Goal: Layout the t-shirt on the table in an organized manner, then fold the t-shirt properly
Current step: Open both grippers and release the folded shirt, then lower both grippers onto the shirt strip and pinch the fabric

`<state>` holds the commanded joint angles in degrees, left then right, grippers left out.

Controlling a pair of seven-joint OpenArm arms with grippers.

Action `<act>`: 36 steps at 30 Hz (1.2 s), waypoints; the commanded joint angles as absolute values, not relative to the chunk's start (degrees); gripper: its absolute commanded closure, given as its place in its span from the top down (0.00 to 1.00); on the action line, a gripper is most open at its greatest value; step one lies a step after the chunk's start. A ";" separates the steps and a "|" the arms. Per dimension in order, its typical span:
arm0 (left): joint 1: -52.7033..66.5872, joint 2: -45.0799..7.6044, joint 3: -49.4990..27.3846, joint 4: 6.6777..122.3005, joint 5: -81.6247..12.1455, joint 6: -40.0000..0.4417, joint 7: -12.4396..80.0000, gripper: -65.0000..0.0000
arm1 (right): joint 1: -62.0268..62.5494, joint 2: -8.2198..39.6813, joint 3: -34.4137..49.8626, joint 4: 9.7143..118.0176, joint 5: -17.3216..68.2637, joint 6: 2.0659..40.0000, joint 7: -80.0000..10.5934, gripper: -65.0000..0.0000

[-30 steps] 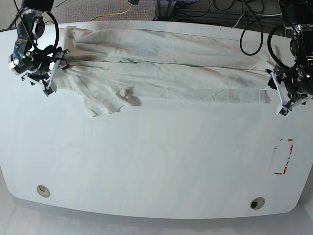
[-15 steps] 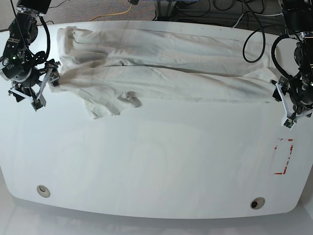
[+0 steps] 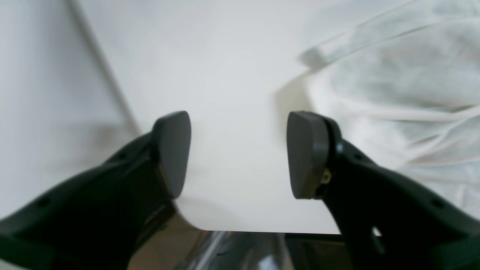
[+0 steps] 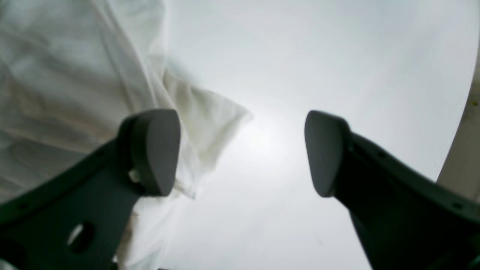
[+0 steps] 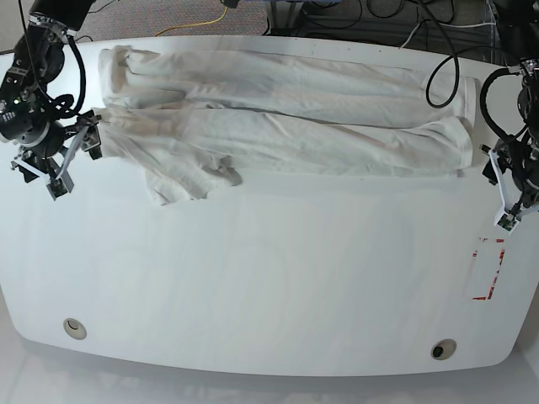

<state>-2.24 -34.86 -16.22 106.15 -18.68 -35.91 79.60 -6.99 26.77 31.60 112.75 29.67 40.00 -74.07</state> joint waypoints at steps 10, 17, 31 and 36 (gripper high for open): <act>-0.57 -31.96 -20.18 106.33 -18.95 -40.00 79.69 0.57 | -6.46 22.46 31.43 112.75 29.67 40.00 -74.07 0.76; 2.15 -24.48 -19.91 109.76 -18.68 -40.00 79.34 0.31 | -6.81 15.69 28.88 112.75 29.76 40.00 -73.80 0.76; 10.15 -17.36 -18.42 109.49 -10.77 -40.00 71.69 0.16 | -9.80 10.51 26.42 112.31 29.14 40.00 -73.71 0.02; 12.35 -16.75 -15.96 108.88 -5.23 -40.00 70.02 0.16 | -12.26 12.18 24.75 109.85 29.14 40.00 -70.29 0.04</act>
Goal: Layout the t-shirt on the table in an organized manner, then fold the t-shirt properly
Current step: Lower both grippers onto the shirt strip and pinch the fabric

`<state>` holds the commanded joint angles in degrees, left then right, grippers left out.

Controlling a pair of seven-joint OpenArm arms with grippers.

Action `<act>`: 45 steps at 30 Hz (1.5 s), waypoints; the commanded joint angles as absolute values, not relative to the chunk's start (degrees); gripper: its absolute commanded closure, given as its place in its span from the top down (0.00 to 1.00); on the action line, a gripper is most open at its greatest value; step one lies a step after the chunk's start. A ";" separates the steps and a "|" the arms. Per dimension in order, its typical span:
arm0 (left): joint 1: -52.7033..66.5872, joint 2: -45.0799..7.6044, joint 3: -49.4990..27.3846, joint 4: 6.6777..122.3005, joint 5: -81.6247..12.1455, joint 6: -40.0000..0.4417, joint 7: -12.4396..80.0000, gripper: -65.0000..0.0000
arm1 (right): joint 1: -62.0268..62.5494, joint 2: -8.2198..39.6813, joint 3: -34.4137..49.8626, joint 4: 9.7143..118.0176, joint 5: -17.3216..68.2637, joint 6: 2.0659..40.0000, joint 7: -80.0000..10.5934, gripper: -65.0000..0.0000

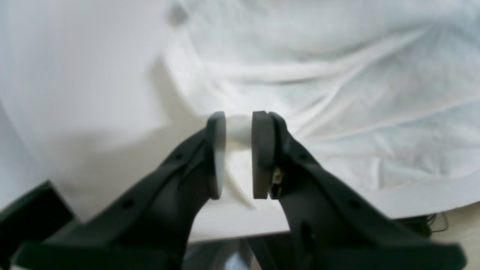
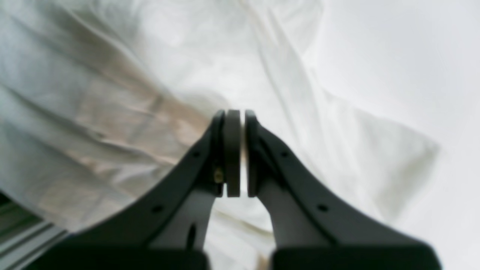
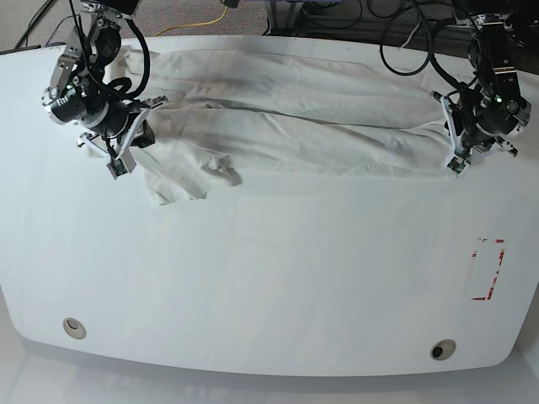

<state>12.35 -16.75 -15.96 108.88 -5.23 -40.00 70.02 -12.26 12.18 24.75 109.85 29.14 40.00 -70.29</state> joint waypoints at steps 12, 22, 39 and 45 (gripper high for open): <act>10.95 -16.66 -10.95 102.37 -3.03 -40.00 69.93 0.16 | -12.18 20.53 19.12 92.26 24.92 40.00 -57.54 0.04; 5.85 -15.52 -8.48 101.14 -2.95 -40.00 69.93 0.16 | -5.41 28.09 18.42 80.66 24.66 40.00 -52.09 0.05; 1.19 -12.79 -3.56 98.59 -2.95 -40.00 70.29 0.16 | -0.31 32.31 14.73 77.41 24.92 40.00 -48.75 0.05; 1.54 -13.05 -3.91 103.16 -2.95 -40.00 71.08 0.16 | -0.48 32.22 16.75 87.43 25.01 40.00 -54.55 0.05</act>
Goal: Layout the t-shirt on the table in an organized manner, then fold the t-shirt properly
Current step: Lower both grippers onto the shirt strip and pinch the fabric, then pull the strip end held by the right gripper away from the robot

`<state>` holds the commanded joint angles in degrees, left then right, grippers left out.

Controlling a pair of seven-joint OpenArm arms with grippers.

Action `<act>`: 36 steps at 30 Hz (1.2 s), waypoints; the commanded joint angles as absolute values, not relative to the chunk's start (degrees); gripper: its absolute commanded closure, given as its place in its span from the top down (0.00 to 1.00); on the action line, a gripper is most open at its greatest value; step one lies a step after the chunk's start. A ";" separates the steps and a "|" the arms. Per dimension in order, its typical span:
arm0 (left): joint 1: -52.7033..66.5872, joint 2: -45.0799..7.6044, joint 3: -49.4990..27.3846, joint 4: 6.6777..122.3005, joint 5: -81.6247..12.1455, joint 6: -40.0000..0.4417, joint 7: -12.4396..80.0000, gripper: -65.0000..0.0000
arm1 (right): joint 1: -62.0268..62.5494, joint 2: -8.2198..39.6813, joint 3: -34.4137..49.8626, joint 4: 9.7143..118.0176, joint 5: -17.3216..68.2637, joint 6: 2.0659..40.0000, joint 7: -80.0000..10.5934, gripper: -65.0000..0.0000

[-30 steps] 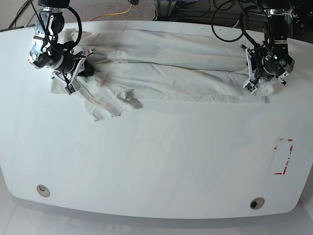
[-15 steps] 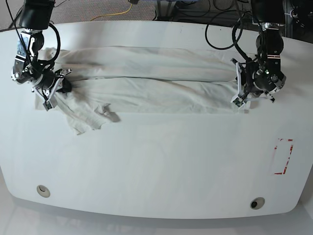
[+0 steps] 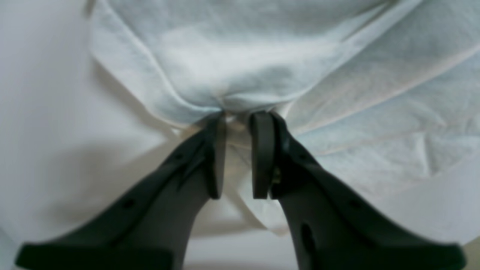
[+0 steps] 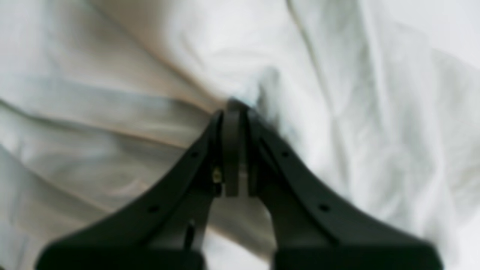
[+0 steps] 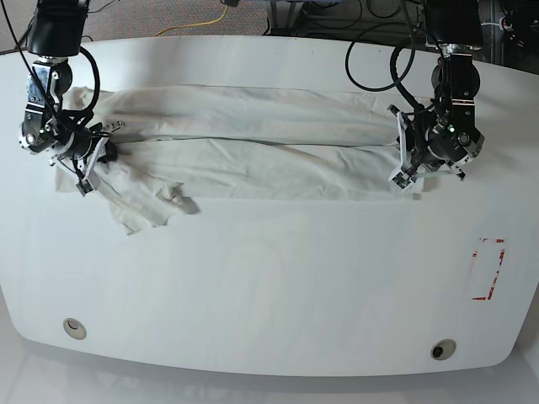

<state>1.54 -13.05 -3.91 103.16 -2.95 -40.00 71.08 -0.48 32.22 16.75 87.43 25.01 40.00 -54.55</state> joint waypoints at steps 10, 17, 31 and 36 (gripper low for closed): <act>1.10 -13.14 -3.91 109.23 -3.03 -40.00 75.91 0.16 | 3.21 30.37 21.67 104.48 24.66 40.00 -66.15 0.10; 1.01 -13.14 -3.91 110.11 -3.03 -40.00 75.91 0.16 | 9.71 27.91 21.41 98.15 24.57 40.00 -66.51 0.68; 0.31 -14.11 -4.00 110.11 -3.03 -40.00 75.91 0.16 | 21.23 26.77 15.96 68.70 24.66 40.00 -54.02 0.95; 0.31 -14.20 -4.00 110.11 -3.03 -40.00 75.91 0.16 | 23.08 26.77 14.11 61.32 24.75 40.00 -49.10 0.95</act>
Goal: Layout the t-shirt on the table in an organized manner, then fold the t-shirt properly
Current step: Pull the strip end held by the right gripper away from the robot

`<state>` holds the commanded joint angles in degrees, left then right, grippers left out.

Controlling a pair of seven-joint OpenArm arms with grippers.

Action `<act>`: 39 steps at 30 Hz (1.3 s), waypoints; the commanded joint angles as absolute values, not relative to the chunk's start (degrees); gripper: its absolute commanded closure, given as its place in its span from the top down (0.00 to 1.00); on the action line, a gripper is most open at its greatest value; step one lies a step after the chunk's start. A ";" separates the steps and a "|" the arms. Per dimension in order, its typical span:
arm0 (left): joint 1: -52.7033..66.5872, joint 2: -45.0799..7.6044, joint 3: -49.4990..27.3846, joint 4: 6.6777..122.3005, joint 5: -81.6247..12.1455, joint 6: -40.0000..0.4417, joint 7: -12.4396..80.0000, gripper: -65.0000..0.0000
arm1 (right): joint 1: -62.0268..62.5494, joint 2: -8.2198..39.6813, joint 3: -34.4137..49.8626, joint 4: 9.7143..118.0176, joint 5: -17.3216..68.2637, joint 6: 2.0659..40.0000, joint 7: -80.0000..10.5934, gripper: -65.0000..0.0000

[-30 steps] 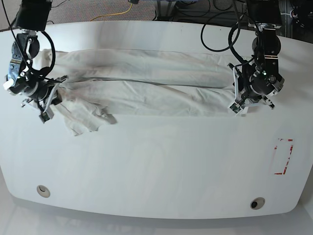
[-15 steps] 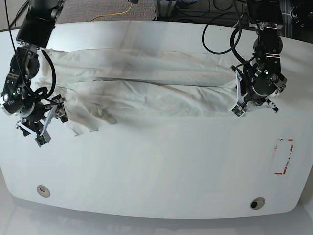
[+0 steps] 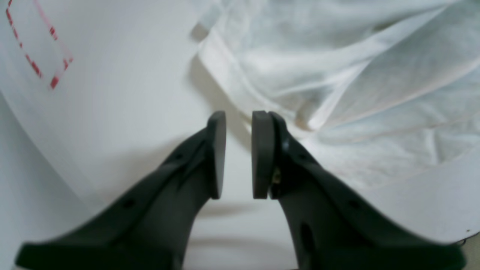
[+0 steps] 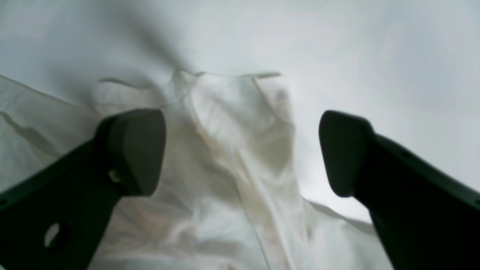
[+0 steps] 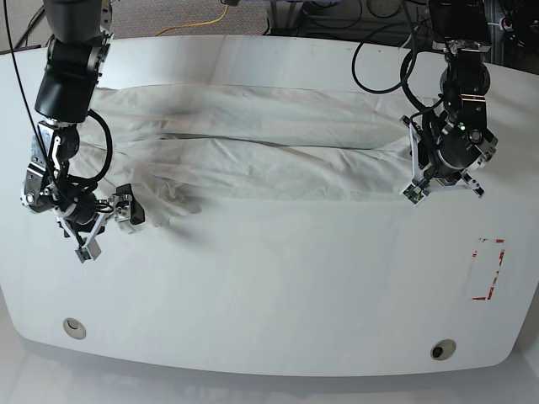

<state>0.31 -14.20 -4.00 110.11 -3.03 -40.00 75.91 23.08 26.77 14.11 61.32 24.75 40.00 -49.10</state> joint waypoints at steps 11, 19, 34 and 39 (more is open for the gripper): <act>0.31 -14.20 -4.00 110.11 -3.03 -40.00 75.91 0.16 | 24.31 26.68 10.24 51.12 24.66 40.00 -39.34 0.95; 0.31 -14.20 -4.00 110.11 -3.03 -40.00 75.91 0.16 | 24.13 25.98 9.54 48.40 24.75 40.00 -36.88 0.90; 0.31 -14.20 -4.00 110.11 -3.03 -40.00 75.91 0.16 | 24.22 25.10 9.45 48.92 24.66 40.00 -37.05 0.01; 0.31 -14.20 -4.00 109.93 -3.03 -40.00 75.91 0.16 | 24.22 25.36 9.63 55.43 24.84 40.00 -41.98 0.01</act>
